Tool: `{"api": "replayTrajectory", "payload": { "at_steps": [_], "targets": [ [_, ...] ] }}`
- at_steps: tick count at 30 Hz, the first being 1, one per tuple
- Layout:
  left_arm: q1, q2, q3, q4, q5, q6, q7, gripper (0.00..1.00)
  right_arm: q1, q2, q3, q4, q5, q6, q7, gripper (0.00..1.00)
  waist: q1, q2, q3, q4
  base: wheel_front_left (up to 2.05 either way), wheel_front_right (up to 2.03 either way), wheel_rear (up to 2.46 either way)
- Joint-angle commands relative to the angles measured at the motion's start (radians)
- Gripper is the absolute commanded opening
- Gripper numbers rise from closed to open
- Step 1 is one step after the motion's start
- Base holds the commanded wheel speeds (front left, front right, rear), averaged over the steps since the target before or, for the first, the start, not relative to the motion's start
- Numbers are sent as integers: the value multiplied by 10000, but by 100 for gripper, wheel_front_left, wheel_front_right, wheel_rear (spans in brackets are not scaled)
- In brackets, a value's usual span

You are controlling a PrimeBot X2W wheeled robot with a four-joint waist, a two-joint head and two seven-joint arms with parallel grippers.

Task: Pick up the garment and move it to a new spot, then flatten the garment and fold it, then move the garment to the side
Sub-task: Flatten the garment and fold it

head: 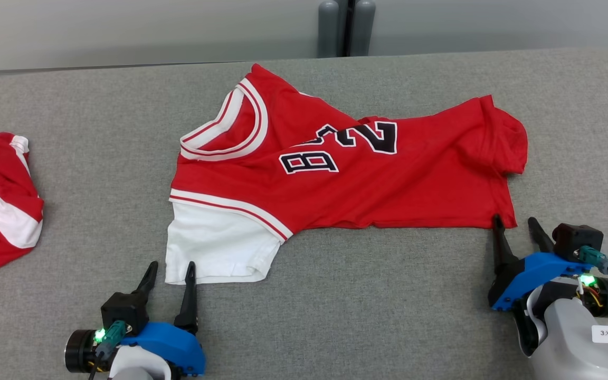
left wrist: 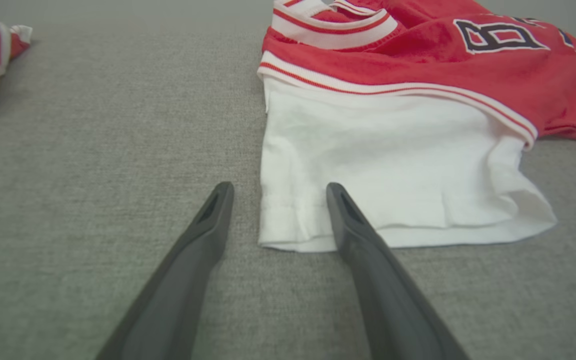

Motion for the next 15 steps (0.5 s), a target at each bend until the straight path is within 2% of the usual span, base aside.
{"api": "replayTrajectory", "payload": {
  "at_steps": [1, 8, 9, 10, 11, 12, 14, 15],
  "targets": [
    [-53, 23, -22, 38, -62, -81, -25, 100, -186, 18, -66, 183, -66, 2, -53, 100, -1, 0, 6, 23, 0, 0, 0],
    [-302, -47, -450, 400, -173, -97, -5, 100, -386, 96, -37, 780, 224, 4, -38, 100, -1, 0, -17, 97, 0, 0, 0],
    [-350, -55, -547, 453, -223, -98, 0, 100, -396, 108, 39, 800, 300, 4, -37, 98, -1, 0, -19, 92, 0, 0, 0],
    [-383, -64, -631, 515, -279, -99, -1, 100, -402, 116, 104, 801, 375, 4, -35, 56, -1, 0, -20, 89, 0, 0, 0],
    [-417, -72, -750, 648, -344, -94, 0, 81, -400, 124, 182, 803, 420, 4, -34, 26, -1, 0, -20, 88, 0, 0, 0],
    [-494, -75, -854, 749, -405, -93, 2, 47, -410, 135, 267, 836, 497, 4, -33, 0, -1, 0, -20, 87, 0, 0, 0],
    [-624, -83, -980, 962, -529, -94, 3, 0, -490, 135, 388, 836, 725, 4, -33, 0, -1, 0, -14, 70, 0, 0, 0],
    [-690, -57, -1020, 1045, -577, -95, 8, 0, -519, 130, 454, 845, 814, 4, -34, 0, -1, 0, -11, 56, 0, 0, 0]
  ]
}}
